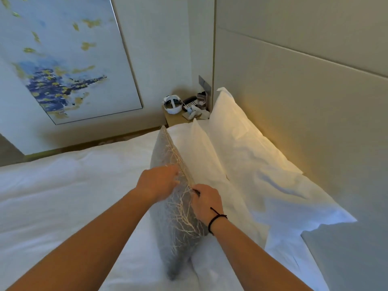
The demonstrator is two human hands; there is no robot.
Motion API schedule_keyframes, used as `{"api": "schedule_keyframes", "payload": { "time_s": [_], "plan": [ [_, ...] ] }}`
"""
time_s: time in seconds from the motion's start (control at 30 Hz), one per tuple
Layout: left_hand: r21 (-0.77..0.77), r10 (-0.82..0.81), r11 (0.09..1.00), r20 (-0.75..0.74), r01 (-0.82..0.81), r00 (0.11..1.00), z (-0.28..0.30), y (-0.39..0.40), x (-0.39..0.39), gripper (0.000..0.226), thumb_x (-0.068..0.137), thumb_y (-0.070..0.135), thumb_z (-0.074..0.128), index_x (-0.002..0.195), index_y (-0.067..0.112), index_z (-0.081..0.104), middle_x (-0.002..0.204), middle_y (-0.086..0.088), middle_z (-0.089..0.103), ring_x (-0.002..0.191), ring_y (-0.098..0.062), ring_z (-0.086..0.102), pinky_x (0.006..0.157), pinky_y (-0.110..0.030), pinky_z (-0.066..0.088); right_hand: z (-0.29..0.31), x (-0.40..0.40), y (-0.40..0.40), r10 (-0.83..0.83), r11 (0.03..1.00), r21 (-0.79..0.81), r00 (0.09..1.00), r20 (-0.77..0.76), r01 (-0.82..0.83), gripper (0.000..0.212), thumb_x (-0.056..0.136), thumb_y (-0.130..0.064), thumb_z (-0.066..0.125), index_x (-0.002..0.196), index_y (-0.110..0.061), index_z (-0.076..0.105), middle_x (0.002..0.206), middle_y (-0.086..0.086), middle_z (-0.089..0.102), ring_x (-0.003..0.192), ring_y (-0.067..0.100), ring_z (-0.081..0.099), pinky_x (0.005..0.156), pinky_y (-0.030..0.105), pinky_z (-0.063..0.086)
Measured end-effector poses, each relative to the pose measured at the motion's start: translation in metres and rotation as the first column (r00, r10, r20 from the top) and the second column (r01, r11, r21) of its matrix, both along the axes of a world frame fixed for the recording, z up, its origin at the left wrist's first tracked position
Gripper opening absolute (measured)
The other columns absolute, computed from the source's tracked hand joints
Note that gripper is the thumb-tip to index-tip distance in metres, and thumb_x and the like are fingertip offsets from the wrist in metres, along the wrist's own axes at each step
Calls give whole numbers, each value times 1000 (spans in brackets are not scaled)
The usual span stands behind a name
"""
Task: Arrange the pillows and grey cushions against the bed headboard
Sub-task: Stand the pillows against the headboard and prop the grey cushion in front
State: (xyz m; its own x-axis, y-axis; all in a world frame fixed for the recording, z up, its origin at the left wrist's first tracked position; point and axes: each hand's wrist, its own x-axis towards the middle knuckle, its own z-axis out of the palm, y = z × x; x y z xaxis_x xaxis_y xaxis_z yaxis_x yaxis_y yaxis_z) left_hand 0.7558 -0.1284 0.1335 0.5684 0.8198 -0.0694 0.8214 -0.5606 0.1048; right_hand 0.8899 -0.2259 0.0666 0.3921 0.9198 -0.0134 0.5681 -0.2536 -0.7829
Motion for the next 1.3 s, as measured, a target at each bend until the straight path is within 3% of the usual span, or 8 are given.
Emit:
{"api": "schedule_keyframes", "payload": {
  "time_s": [0.07,0.13,0.27,0.37,0.57,0.87,1.17,1.3],
  "plan": [
    [-232,48,971,-14,-50,999,-32,-16,4,51,93,52,55,139,42,36,147,8,47,120,-23,58,93,-40,49,-17,20,2,-1,989,-144,999,-43,-5,27,99,-25,46,122,-22,61,111,3,67,97,24,62,80,31,50],
    [-366,53,929,-7,-51,999,-60,-32,5,64,91,57,55,144,48,22,156,9,35,127,-22,53,95,-41,49,-33,32,-1,54,970,-234,998,-26,-58,40,101,-37,42,139,-26,46,124,5,63,105,26,61,84,32,49],
    [-362,86,930,47,-63,995,-95,-41,12,65,90,70,39,146,59,6,166,2,2,147,-28,26,105,-51,44,-55,35,-18,50,963,-263,999,-10,-51,46,101,-51,33,141,-29,41,116,2,66,99,22,62,82,35,50],
    [-293,89,955,126,-49,988,-105,-37,24,70,86,78,27,149,54,7,166,-2,-6,152,-28,0,113,-53,34,-58,35,-39,50,955,-289,995,-85,-72,52,96,-61,34,136,-29,43,110,1,67,94,21,62,83,36,51],
    [-136,1,991,115,15,993,-104,-21,68,64,93,65,33,146,30,37,165,-9,12,151,-31,2,120,-54,14,-38,74,-74,153,882,-458,987,53,-112,70,86,-67,50,145,-32,38,149,-4,43,133,20,42,107,35,35],
    [-173,-42,984,15,44,999,-104,-26,102,56,91,62,35,138,34,46,162,-5,22,149,-40,-2,119,-59,-4,-4,132,-125,-97,915,-368,975,200,167,55,90,-52,58,141,-38,40,136,-10,55,124,14,51,102,30,43],
    [-221,-231,937,183,269,956,-89,-13,145,42,96,53,45,136,38,46,159,6,31,147,-21,22,120,-49,14,14,217,-118,-225,939,-141,872,436,313,53,91,-54,55,139,-31,47,136,-8,56,123,16,52,101,33,42],
    [-188,-248,939,206,287,947,-84,-15,190,39,98,48,45,136,40,46,158,8,33,144,-17,31,120,-42,18,7,262,-113,-139,917,-250,836,530,311,50,92,-52,51,136,-28,46,126,-1,61,111,22,57,92,37,46]
  ]
}}
